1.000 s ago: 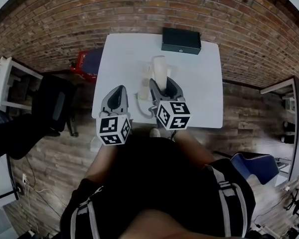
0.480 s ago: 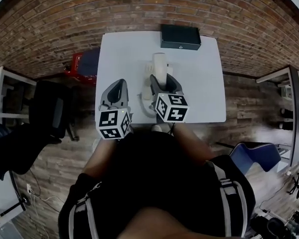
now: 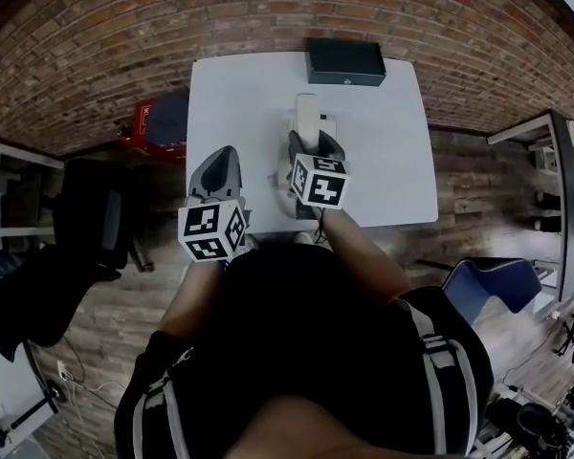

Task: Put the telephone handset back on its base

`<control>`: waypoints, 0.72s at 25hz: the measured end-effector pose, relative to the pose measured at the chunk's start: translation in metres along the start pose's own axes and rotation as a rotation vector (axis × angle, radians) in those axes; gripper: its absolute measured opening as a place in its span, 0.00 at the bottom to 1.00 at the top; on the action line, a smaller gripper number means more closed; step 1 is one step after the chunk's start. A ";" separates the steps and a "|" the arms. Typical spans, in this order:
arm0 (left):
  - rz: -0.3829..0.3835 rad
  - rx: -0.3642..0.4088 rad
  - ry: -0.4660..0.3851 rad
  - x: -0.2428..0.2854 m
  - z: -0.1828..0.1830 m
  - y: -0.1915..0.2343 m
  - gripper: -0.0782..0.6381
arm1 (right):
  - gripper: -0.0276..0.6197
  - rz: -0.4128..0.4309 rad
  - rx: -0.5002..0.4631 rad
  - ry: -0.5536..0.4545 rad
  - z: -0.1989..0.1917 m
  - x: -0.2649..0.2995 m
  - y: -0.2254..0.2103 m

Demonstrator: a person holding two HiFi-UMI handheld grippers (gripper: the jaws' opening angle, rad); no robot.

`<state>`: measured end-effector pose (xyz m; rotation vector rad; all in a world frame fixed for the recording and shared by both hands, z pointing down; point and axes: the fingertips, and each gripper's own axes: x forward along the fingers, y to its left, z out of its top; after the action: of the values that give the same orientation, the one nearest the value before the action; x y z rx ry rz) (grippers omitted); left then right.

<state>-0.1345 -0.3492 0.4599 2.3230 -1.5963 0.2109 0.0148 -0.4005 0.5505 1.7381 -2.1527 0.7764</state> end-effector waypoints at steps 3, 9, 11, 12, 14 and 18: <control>0.005 0.000 -0.002 -0.003 0.000 0.005 0.10 | 0.36 -0.051 0.013 0.035 -0.011 0.014 -0.006; 0.019 0.006 -0.007 -0.011 0.000 0.013 0.10 | 0.36 -0.132 0.043 0.130 -0.042 0.039 -0.014; 0.025 0.008 -0.008 -0.014 0.001 0.016 0.10 | 0.36 -0.142 0.042 0.156 -0.052 0.046 -0.014; 0.028 0.008 -0.009 -0.015 0.002 0.019 0.10 | 0.36 -0.142 0.041 0.166 -0.057 0.050 -0.012; 0.034 0.009 -0.010 -0.017 0.002 0.023 0.10 | 0.36 -0.140 0.034 0.183 -0.065 0.056 -0.010; 0.047 0.011 -0.010 -0.021 0.002 0.028 0.10 | 0.36 -0.151 0.021 0.188 -0.075 0.069 -0.011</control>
<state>-0.1685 -0.3404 0.4566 2.3003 -1.6595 0.2198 -0.0011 -0.4167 0.6507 1.7383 -1.8742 0.8867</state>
